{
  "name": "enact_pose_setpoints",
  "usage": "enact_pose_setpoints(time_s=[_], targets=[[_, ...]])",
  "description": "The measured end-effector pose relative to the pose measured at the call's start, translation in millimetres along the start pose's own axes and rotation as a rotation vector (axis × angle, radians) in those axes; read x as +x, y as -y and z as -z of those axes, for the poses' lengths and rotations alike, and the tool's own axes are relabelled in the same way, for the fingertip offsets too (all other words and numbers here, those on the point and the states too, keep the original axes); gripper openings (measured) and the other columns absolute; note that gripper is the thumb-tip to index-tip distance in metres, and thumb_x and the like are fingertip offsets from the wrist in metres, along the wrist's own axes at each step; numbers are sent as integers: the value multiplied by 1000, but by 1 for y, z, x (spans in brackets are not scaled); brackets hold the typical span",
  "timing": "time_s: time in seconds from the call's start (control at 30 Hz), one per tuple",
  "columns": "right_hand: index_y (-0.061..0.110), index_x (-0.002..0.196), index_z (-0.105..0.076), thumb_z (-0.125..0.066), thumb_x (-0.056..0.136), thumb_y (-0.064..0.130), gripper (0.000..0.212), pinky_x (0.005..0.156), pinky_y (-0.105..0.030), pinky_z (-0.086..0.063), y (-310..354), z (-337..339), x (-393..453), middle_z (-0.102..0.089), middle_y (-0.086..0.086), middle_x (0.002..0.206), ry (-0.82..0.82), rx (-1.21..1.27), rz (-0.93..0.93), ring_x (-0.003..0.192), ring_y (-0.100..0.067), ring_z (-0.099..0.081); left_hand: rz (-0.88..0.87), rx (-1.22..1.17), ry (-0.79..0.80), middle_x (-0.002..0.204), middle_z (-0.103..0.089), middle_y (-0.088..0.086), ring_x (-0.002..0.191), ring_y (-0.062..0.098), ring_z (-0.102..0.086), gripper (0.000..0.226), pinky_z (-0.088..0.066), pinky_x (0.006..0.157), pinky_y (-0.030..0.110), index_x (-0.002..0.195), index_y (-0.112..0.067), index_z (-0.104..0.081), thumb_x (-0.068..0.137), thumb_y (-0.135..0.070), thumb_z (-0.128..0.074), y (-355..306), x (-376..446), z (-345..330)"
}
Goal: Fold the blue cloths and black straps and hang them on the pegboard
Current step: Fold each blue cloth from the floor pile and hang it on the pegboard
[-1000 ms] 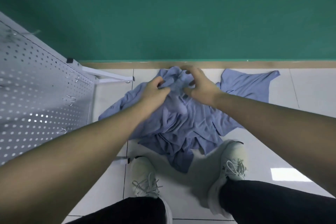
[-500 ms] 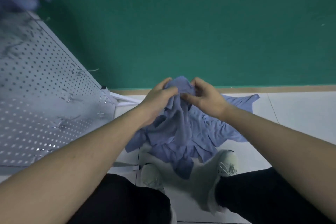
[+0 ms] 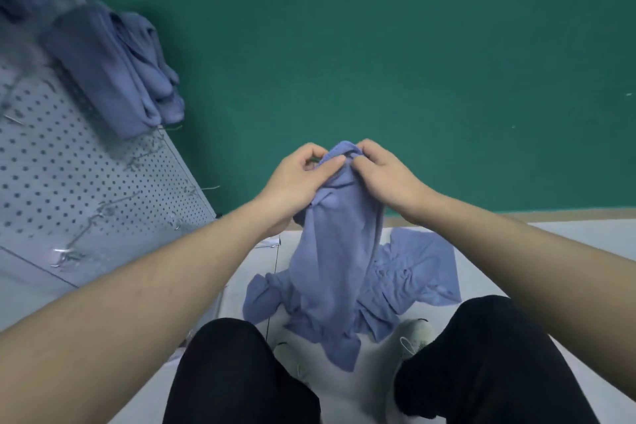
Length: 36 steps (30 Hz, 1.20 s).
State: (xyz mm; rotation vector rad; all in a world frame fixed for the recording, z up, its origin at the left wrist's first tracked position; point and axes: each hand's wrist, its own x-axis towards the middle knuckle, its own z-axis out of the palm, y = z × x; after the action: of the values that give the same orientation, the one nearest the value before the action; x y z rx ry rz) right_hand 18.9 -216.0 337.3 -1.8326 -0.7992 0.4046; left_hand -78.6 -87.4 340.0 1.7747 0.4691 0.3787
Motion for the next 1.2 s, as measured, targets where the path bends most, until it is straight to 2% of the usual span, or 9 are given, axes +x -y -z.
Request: enact_pose_setpoints(time_s=[0.1, 0.17, 0.23, 0.3, 0.43, 0.53, 0.8, 0.97, 1.2], targets=[[20, 87, -57, -53, 96, 18, 10, 77, -27, -45, 31, 15, -9, -63, 5, 85, -22, -21, 46, 77, -6, -53, -5, 29, 57, 70, -69, -4, 53, 2, -58, 18, -44, 50, 15, 95, -15, -64, 90, -28, -75, -29, -17, 13], [19, 92, -64, -64, 93, 23, 4, 78, -24, -48, 49, 25, -18, -68, 7, 87, 27, -40, 102, 78, -3, -57, -26, 120, 91, 75, -72, 0, 61, 8, -60, 17, -46, 58, 23, 92, -21, -66, 86, -31, -78, -43, -24, 25], [18, 93, -68, -67, 92, 27, 10, 78, -24, -47, 64, 33, -25, -68, 9, 86, 78, -113, 144, 77, -2, -57, -8, 213, 68, 72, -68, -4, 57, 10, -53, 11, -39, 50, 22, 87, -25, -67, 88, -33, -75, -56, -32, 36], [14, 92, -68, -64, 94, 29, 15, 78, -29, -47, 78, 37, -31, -68, 2, 85, 76, -184, 172, 76, -6, -54, 2, 281, 45, 71, -63, -5, 54, 10, -46, 10, -33, 45, 19, 87, -27, -67, 90, -36, -71, -67, -39, 43], [20, 91, -59, -53, 101, 25, 13, 74, -24, -41, 109, 45, -39, -59, 10, 83, 10, -149, 212, 76, -3, -51, -150, 271, 70, 71, -61, -11, 63, 3, -49, 18, -41, 63, 20, 84, -20, -66, 95, -34, -66, -90, -58, 46], [26, 85, -52, -45, 104, 26, 20, 71, -24, -37, 129, 54, -42, -53, 12, 82, -18, -36, 126, 75, -4, -48, -232, 300, 96, 68, -50, -15, 60, 3, -42, 29, -34, 56, 14, 83, -11, -60, 90, -36, -74, -101, -71, 49], [26, 90, -58, -45, 99, 25, 16, 74, -26, -41, 166, 78, -55, -60, 12, 90, -81, -76, 151, 81, -6, -53, -271, 520, 62, 79, -60, -1, 68, 9, -46, 22, -39, 64, 27, 90, -4, -64, 94, -26, -67, -117, -81, 68], [23, 96, -58, -44, 98, 25, 14, 82, -29, -40, 177, 98, -59, -58, 11, 94, -120, -54, 152, 86, -8, -51, -189, 390, 16, 75, -61, 4, 68, 14, -47, 19, -39, 59, 24, 86, -17, -66, 96, -33, -66, -117, -89, 83], [27, 94, -57, -43, 99, 26, 15, 74, -25, -39, 180, 113, -62, -58, 16, 92, -210, -70, 181, 85, -4, -52, -204, 283, 129, 82, -71, 1, 72, 11, -57, 24, -47, 71, 29, 82, -20, -72, 76, -38, -86, -130, -101, 90]])
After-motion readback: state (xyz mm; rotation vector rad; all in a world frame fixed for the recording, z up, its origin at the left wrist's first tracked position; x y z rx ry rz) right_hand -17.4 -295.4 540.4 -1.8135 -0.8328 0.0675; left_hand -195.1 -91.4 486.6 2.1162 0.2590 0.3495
